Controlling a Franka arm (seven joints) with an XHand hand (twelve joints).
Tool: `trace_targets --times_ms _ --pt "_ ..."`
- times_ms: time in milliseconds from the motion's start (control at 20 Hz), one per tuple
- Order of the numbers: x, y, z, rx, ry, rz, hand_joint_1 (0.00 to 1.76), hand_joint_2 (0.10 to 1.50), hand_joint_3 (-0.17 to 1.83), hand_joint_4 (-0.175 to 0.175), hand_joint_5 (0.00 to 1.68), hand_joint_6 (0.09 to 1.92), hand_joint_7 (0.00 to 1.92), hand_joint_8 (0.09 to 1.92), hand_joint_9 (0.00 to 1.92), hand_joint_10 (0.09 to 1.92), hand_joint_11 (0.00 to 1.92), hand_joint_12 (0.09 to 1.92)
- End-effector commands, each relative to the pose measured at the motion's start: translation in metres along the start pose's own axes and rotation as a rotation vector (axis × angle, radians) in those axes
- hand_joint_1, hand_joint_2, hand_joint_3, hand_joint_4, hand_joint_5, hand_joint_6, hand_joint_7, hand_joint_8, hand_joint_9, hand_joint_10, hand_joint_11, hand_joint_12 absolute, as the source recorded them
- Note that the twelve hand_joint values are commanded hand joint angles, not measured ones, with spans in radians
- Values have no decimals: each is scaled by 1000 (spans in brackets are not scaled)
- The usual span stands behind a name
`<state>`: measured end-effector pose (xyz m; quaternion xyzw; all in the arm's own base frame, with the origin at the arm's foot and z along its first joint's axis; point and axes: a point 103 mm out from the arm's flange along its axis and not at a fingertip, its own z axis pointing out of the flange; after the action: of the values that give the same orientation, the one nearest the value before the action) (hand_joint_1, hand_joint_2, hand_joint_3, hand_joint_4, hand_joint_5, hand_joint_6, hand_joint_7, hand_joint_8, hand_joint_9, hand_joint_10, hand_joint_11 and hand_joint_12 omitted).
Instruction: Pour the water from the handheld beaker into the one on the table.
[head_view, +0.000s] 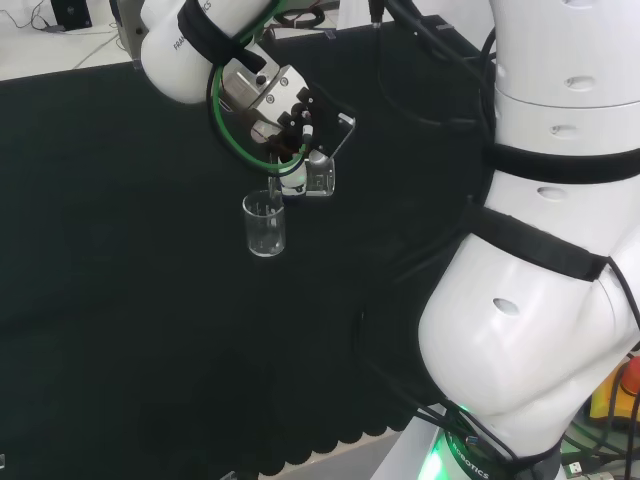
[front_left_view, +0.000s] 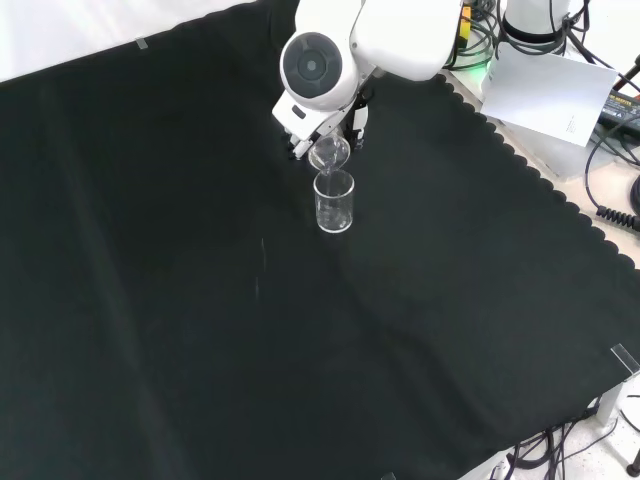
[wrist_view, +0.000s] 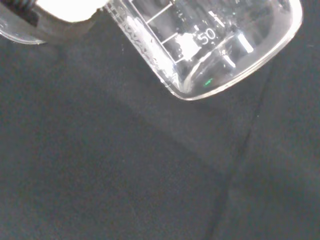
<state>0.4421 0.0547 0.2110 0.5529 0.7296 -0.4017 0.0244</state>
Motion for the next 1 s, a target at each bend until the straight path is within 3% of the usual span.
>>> trace_targets --times_ms 50,1000 --pt "2 -2 -1 0 -40 8 1289 1095 -175 -106 1078 828 1324 631 1517 898 1340 924" --pt "5 1 -11 50 -94 2 1288 1096 -175 -104 1076 832 1321 635 1515 897 1341 922"
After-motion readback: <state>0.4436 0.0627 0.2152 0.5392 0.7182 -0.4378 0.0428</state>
